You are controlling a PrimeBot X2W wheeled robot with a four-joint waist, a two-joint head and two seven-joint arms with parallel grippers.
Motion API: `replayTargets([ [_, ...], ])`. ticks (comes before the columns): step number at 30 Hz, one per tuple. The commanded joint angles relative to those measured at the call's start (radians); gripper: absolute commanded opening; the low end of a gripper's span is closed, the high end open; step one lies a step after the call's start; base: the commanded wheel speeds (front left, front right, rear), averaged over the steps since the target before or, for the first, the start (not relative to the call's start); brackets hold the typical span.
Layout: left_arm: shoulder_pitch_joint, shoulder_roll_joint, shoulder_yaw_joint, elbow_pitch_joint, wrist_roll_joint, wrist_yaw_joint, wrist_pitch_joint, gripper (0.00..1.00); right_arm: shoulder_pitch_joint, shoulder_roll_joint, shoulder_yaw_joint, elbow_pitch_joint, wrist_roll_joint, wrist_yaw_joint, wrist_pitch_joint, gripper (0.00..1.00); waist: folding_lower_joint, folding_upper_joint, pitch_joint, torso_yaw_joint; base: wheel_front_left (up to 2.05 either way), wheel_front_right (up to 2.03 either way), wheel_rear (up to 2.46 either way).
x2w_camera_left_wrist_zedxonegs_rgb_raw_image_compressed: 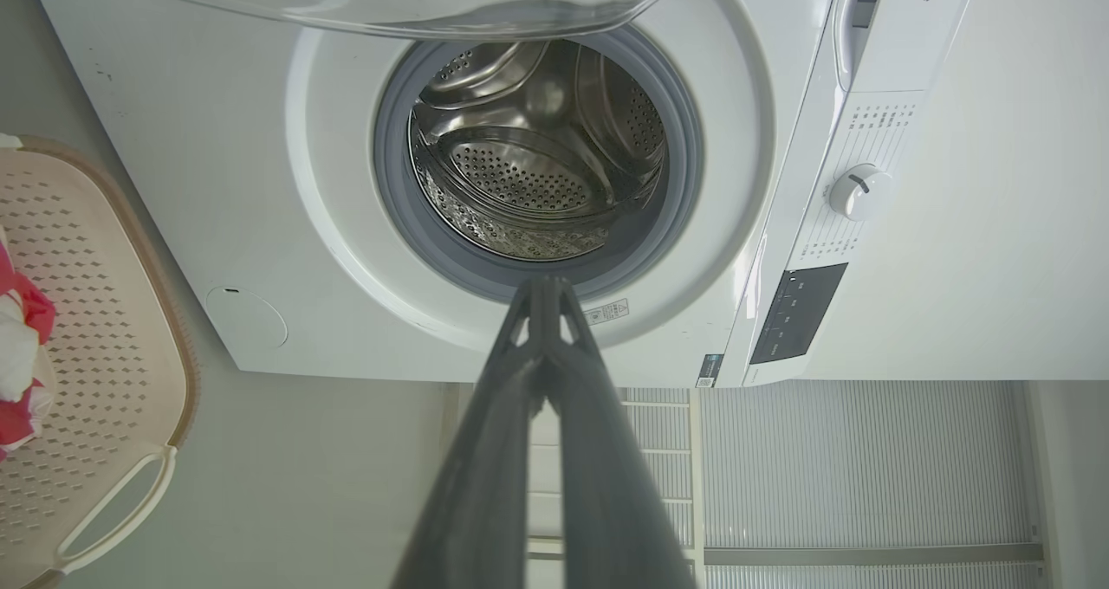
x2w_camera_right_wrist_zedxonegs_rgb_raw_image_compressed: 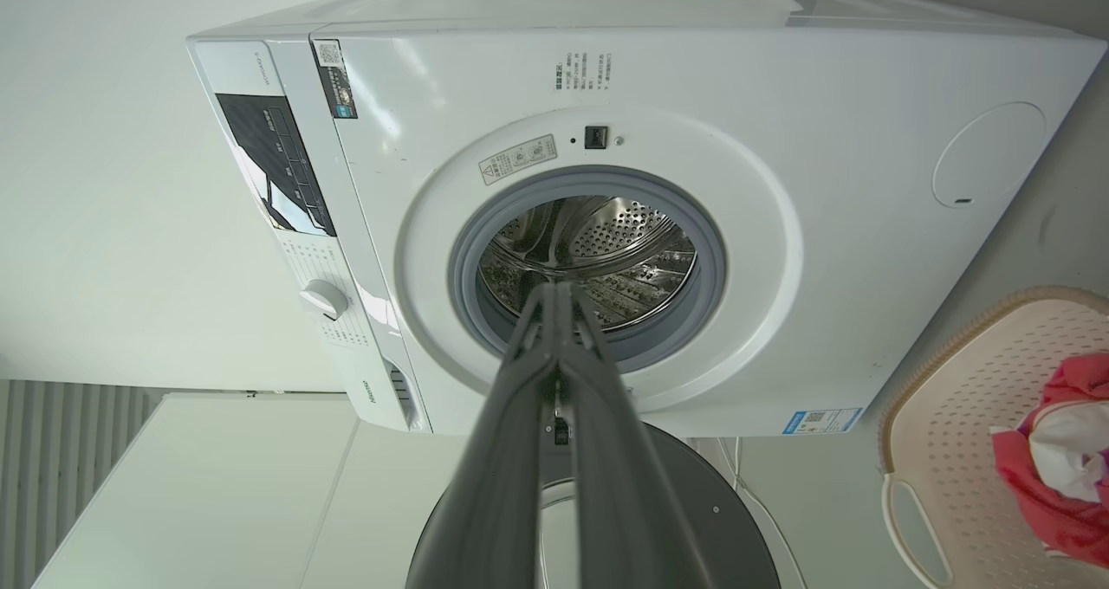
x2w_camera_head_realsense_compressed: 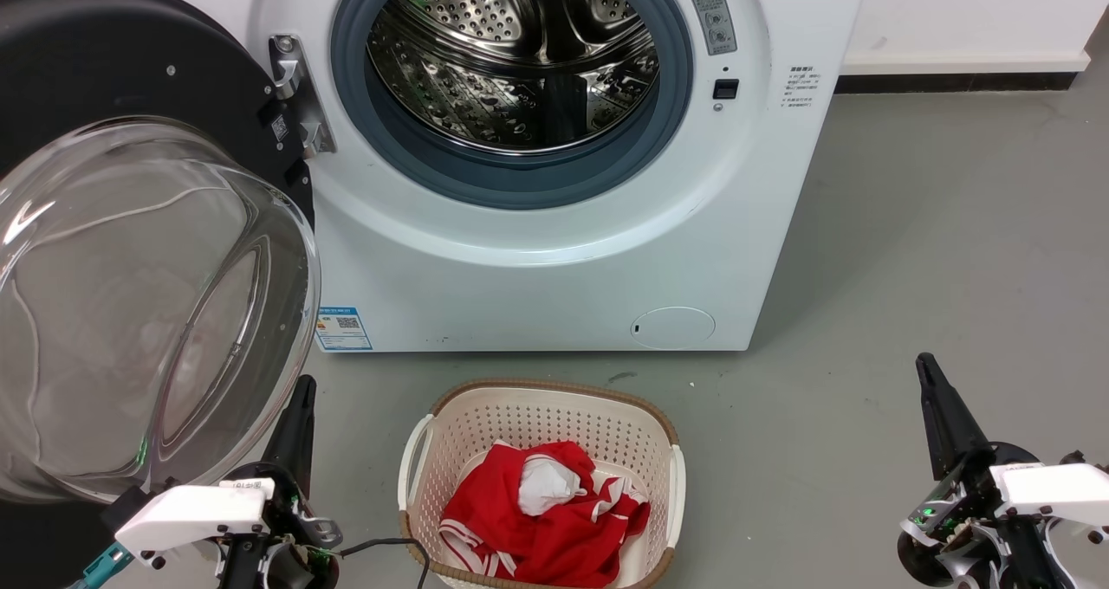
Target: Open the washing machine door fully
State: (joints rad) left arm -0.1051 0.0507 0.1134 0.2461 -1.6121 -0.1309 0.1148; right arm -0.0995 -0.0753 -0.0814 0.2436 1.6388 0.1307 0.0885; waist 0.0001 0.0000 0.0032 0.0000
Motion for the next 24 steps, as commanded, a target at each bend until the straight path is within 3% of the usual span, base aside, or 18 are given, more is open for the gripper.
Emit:
replayTargets([
  [1, -0.008, -0.001, 0.004, 0.001, -0.001, -0.001, 0.003, 0.00, -0.013, 0.003, -0.002, 0.002, 0.001, 0.000, 0.001, 0.00, -0.0001, 0.0000, 0.000, 0.000, 0.00, 0.00, 0.00],
  [24, -0.008, -0.001, 0.003, 0.001, -0.002, -0.001, 0.003, 0.00, -0.014, 0.008, -0.010, 0.002, -0.009, 0.000, 0.008, 0.00, -0.0001, 0.0000, 0.000, 0.000, 0.00, 0.00, 0.00],
])
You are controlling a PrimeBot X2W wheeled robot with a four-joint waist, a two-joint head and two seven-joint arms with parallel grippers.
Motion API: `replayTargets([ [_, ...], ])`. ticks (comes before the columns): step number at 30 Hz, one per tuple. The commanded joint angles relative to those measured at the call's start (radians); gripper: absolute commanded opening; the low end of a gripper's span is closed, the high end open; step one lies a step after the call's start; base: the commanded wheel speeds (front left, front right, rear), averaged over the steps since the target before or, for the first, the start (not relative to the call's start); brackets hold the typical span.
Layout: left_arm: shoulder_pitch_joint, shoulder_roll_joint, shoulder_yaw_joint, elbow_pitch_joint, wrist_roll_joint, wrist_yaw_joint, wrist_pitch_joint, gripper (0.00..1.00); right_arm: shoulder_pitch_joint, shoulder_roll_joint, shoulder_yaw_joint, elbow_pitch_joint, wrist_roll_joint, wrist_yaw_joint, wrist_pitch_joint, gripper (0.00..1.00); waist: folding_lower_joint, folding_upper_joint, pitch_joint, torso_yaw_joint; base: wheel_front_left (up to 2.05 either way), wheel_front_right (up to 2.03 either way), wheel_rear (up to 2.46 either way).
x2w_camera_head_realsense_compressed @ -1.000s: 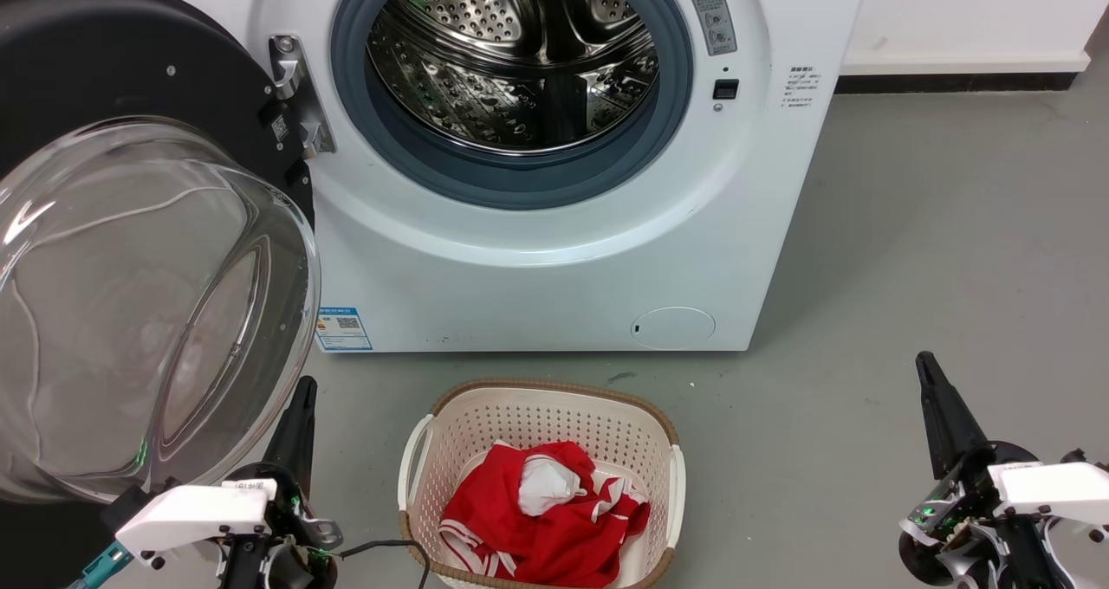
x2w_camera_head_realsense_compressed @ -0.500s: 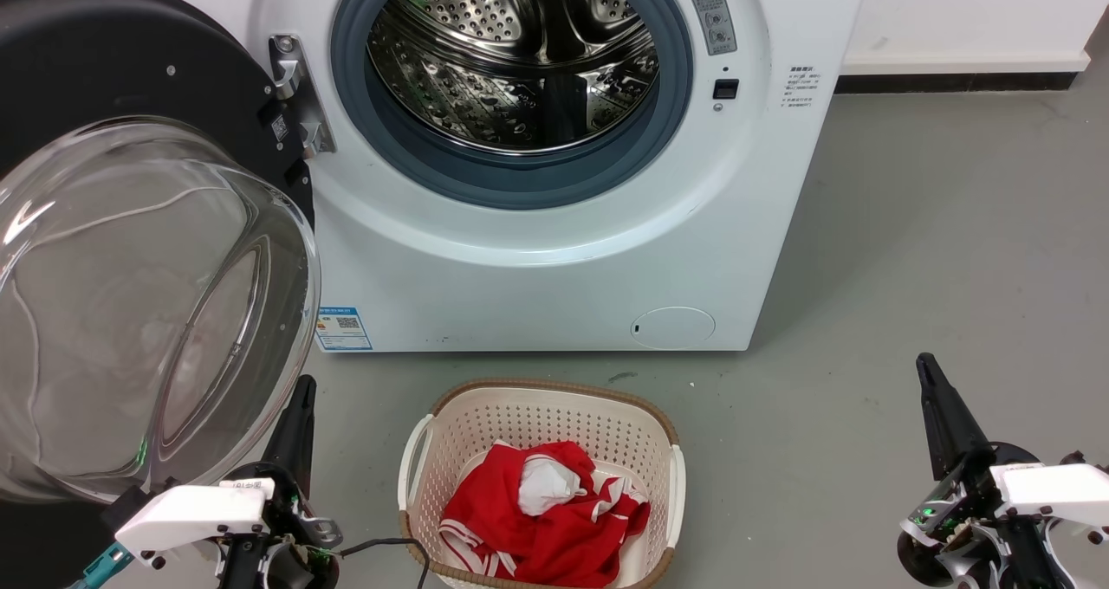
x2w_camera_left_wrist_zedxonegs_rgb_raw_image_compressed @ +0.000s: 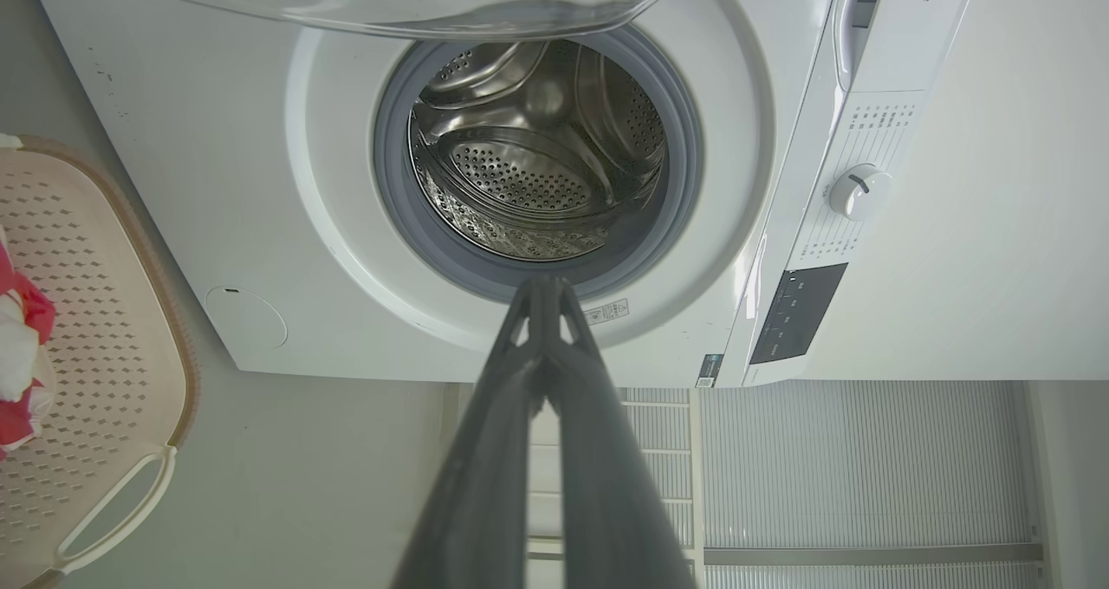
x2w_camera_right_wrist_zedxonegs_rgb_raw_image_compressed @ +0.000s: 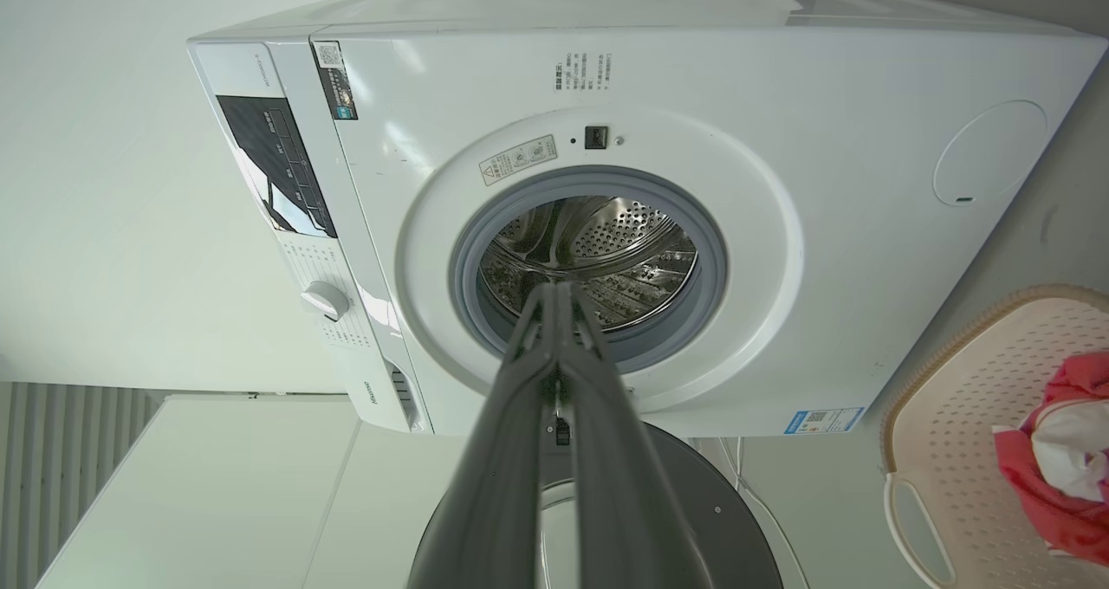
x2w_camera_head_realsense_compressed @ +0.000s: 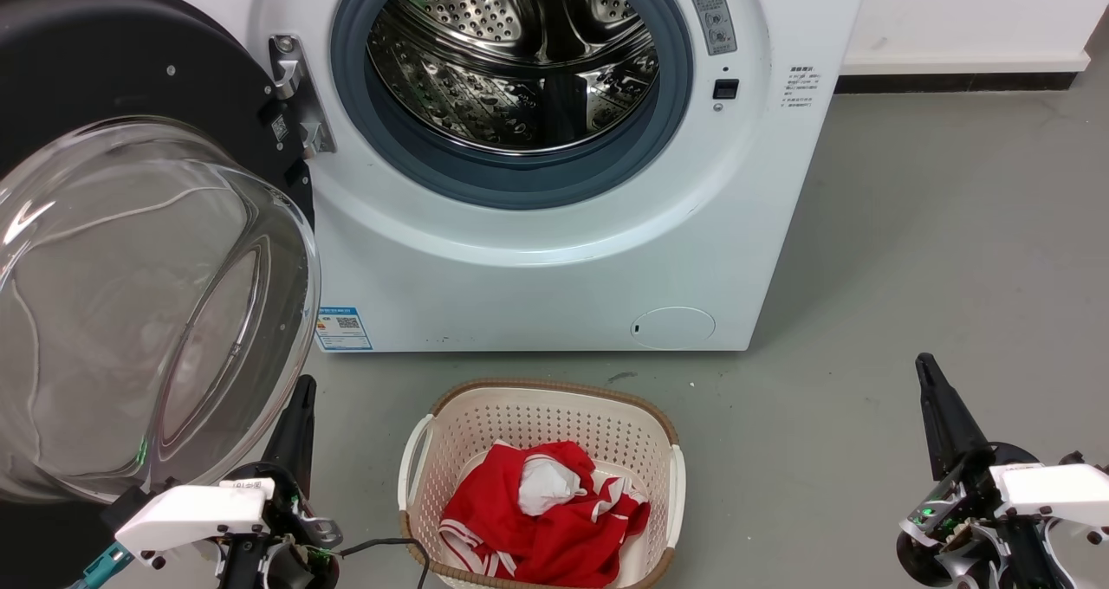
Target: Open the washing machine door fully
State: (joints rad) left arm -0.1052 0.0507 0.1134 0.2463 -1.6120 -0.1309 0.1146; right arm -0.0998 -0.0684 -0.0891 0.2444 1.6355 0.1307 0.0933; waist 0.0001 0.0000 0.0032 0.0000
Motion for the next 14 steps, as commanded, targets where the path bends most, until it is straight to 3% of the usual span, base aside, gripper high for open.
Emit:
replayTargets([
  [1, -0.008, -0.001, 0.003, 0.001, -0.002, -0.001, 0.003, 0.00, -0.014, 0.001, -0.003, 0.001, -0.006, 0.000, 0.004, 0.00, -0.0001, 0.0000, 0.000, 0.000, 0.00, 0.00, 0.00],
  [14, -0.008, -0.001, 0.003, 0.001, -0.002, -0.001, 0.003, 0.00, -0.014, 0.005, -0.007, 0.002, -0.009, 0.000, 0.007, 0.00, -0.0001, 0.0000, 0.000, 0.000, 0.00, 0.00, 0.00],
])
